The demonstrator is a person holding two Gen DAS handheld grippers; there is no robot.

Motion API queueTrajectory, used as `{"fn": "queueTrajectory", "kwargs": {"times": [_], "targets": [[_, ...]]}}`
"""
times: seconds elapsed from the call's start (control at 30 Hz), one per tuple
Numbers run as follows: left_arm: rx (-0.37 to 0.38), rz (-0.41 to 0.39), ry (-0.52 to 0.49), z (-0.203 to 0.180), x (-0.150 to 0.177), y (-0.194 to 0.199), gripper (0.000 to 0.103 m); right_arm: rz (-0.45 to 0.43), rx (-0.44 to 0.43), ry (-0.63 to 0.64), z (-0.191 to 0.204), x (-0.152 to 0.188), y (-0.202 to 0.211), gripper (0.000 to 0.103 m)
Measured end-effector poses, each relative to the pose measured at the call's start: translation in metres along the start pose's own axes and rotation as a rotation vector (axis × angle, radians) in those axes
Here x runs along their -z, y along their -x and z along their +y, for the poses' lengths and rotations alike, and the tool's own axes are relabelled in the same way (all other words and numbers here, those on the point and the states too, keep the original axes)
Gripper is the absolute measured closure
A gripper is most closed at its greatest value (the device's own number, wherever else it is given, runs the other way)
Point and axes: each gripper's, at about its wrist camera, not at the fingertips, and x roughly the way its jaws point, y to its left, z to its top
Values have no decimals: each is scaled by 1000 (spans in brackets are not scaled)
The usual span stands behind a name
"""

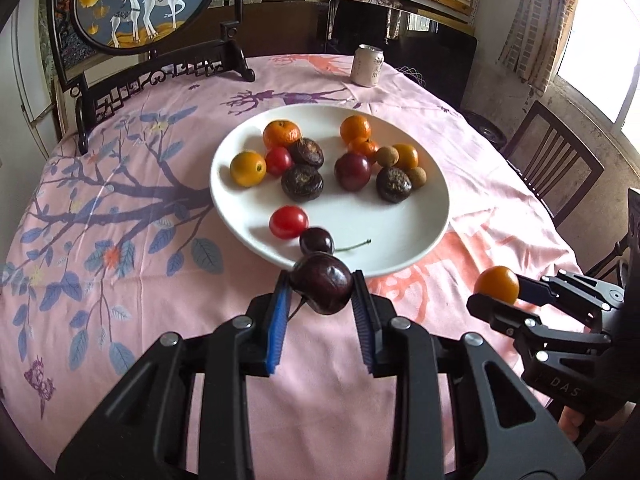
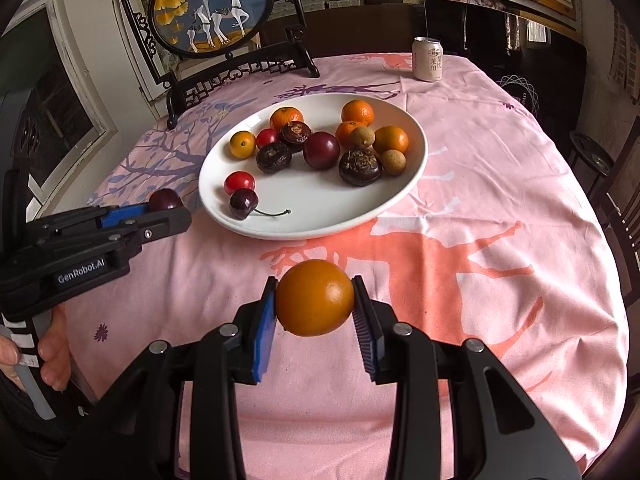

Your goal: Organize fruits

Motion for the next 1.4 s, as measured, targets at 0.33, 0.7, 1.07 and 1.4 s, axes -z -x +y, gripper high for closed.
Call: {"fn": "queueTrajectory", "kwargs": {"times": [0.33, 0.7, 1.07, 1.4], "targets": [[-51, 44, 35, 2, -105, -74, 72, -14, 4, 44, -8, -73, -40, 67], [-65, 102, 44, -1, -117, -131, 70, 92, -23, 24, -18, -84, -98, 66], [-55, -29, 66, 2, -68, -39, 11, -42, 119, 101, -4, -53, -27, 33], [-69, -119, 18, -21, 11, 31, 2, -93, 202, 61, 5, -13, 8, 7]]}}
